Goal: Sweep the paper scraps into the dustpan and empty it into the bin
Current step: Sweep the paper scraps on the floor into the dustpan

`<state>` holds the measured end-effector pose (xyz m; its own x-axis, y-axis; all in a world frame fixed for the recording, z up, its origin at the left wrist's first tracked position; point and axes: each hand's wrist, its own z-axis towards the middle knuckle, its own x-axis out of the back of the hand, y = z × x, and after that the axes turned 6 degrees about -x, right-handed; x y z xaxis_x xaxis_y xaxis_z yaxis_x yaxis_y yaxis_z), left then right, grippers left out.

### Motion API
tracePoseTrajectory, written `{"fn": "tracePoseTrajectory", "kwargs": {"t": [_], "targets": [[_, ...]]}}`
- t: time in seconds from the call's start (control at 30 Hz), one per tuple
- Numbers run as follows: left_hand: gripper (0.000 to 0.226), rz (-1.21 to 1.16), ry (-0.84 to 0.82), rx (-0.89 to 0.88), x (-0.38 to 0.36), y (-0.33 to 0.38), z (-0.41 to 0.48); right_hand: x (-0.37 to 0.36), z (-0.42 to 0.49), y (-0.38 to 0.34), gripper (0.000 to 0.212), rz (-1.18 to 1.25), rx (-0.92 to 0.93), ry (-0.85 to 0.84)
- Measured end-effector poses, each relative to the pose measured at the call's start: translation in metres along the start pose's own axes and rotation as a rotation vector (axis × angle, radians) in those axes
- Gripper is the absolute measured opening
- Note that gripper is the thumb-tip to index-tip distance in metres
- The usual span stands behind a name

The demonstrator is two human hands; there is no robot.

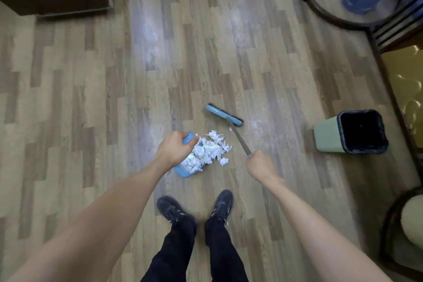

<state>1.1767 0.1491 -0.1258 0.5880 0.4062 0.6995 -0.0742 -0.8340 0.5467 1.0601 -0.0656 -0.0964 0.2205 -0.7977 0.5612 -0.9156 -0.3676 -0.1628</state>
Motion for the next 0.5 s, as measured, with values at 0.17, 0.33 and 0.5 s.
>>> {"fn": "tracePoseTrajectory", "kwargs": {"t": [0.17,0.33,0.5], "targets": [[0.054,-0.002,0.033,-0.006,-0.013,0.006,0.002,-0.03,-0.012,0.02,0.026,0.121,-0.086,-0.036],[0.054,-0.026,0.058,-0.014,-0.011,-0.006,0.005,-0.079,-0.022,0.023,0.006,0.159,-0.099,-0.121],[0.051,-0.06,0.052,-0.045,-0.012,-0.018,-0.005,-0.114,-0.048,0.025,0.005,0.131,-0.081,-0.184]]}}
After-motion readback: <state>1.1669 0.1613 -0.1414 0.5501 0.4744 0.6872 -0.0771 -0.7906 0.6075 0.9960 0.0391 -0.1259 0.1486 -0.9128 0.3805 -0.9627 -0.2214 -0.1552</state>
